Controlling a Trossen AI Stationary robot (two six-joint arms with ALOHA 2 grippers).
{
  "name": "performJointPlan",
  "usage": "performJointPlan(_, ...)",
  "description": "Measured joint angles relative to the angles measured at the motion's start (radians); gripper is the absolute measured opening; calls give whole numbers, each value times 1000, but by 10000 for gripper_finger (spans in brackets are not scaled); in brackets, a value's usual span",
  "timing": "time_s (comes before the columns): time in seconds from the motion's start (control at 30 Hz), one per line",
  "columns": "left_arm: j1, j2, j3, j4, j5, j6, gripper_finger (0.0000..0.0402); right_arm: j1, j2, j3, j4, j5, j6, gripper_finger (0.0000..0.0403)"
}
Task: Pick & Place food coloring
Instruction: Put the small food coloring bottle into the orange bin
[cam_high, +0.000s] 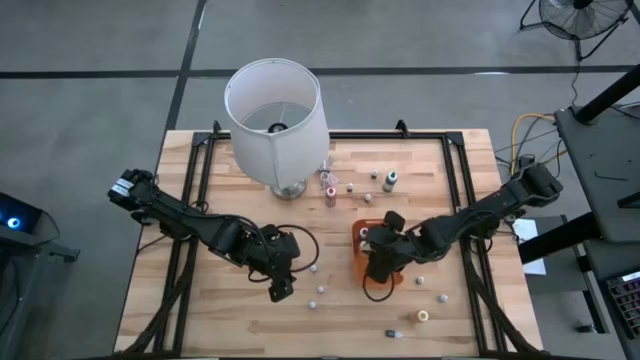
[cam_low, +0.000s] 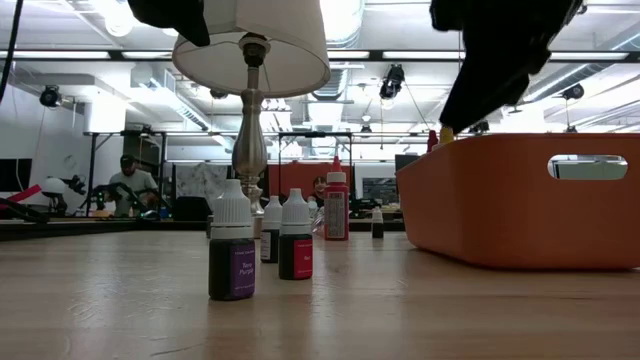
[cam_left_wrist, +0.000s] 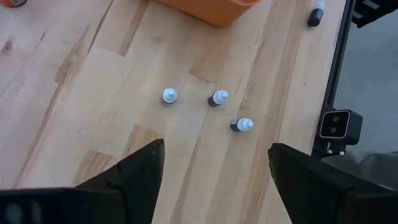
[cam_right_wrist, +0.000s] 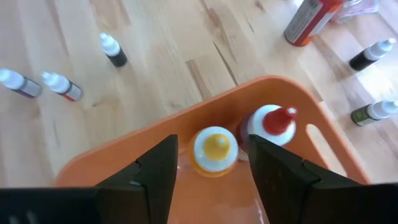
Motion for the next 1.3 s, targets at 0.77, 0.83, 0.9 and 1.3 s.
performJointPlan(0.77,-200,-291,-343,244,-471,65,259,2,-242,0,-95,0,-26,187)
performJointPlan(0.83,-227,-343,-404,293,-485,68,259,2,-243,0,-95,0,-33,187)
performJointPlan(0.9,-252,-395,-463,355,-486,94,259,2,-245,0,-95,0,-40,187)
performJointPlan(1.3,-264,-826,-865,728,-491,277,259,1,-245,0,-95,0,-54,187)
